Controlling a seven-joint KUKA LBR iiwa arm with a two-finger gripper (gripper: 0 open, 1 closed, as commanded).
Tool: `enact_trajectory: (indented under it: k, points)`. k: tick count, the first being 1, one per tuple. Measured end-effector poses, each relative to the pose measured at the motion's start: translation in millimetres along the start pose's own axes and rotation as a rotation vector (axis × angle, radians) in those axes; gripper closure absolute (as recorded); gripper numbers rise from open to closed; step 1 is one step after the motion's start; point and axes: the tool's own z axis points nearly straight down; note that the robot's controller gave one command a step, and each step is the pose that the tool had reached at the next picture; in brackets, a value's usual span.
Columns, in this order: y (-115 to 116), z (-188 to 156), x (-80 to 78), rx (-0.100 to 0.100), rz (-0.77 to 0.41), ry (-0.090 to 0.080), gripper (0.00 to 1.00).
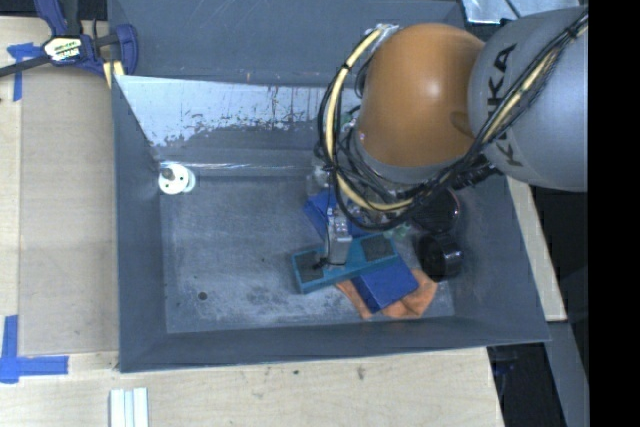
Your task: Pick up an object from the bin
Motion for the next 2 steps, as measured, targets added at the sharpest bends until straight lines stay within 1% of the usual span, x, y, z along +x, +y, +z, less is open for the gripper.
enact_trajectory:
  k: [1, 2]
  points:
    - [-0.4, -4.8, -1.5, -0.001, 0.002, -0.009, 0.00]
    - [-47.6, 73.9, 16.9, 0.000, -0.028, -0.012, 0.00]
